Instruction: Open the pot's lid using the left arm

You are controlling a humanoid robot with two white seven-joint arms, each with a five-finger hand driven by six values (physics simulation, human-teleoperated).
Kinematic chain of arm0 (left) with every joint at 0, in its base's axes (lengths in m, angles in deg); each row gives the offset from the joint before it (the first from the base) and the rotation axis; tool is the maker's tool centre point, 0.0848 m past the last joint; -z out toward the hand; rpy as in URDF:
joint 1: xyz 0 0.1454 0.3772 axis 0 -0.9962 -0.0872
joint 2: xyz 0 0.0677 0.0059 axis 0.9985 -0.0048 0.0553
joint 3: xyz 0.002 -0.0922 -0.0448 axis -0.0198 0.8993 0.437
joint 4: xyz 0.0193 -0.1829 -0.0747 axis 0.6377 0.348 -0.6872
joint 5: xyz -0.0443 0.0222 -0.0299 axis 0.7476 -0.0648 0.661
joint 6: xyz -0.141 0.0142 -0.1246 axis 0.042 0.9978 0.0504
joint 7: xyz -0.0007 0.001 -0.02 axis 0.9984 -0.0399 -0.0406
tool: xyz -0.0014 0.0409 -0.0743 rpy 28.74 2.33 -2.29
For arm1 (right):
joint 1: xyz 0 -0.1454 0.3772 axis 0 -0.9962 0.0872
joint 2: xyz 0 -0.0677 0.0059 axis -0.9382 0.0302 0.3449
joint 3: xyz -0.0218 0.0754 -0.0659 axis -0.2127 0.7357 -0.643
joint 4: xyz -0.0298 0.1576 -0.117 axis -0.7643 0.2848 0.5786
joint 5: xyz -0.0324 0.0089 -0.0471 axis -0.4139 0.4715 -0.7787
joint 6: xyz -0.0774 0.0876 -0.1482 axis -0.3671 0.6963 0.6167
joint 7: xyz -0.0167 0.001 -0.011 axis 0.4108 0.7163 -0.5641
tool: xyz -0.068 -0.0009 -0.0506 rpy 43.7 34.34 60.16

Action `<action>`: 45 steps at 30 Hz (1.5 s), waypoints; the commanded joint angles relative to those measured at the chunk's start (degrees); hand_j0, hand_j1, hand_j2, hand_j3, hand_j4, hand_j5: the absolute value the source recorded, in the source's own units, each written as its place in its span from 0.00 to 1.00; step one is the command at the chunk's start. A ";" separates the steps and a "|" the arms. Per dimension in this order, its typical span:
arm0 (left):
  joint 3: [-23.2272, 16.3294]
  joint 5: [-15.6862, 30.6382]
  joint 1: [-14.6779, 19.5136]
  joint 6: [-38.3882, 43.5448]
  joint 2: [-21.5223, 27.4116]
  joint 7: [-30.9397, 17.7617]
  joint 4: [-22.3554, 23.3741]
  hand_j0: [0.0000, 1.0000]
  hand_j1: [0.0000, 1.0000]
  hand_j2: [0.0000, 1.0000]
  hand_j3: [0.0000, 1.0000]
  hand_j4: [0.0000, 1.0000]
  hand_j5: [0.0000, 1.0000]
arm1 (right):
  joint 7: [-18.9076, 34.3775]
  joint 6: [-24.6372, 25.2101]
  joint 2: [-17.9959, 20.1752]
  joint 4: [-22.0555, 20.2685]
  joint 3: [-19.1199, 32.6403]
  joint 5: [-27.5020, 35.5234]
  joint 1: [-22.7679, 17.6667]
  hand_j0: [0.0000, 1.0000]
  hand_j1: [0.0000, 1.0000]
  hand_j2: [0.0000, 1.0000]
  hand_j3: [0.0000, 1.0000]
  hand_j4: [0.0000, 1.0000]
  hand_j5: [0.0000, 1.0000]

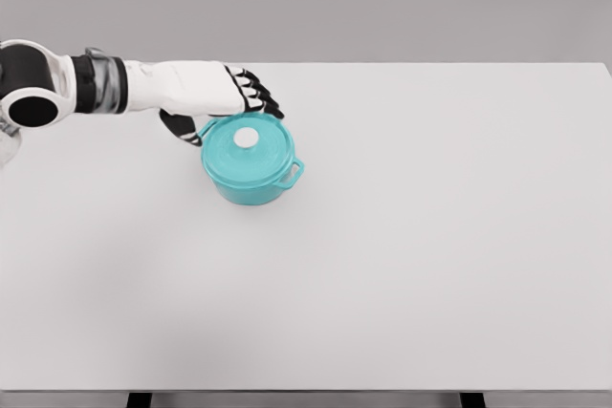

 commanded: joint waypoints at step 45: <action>-5.87 -1.75 1.32 0.97 -4.31 0.03 7.76 0.35 0.35 0.35 0.35 0.35 0.35 | 0.08 -0.01 0.01 0.00 -0.01 0.02 0.00 1.00 1.00 1.00 1.00 1.00 1.00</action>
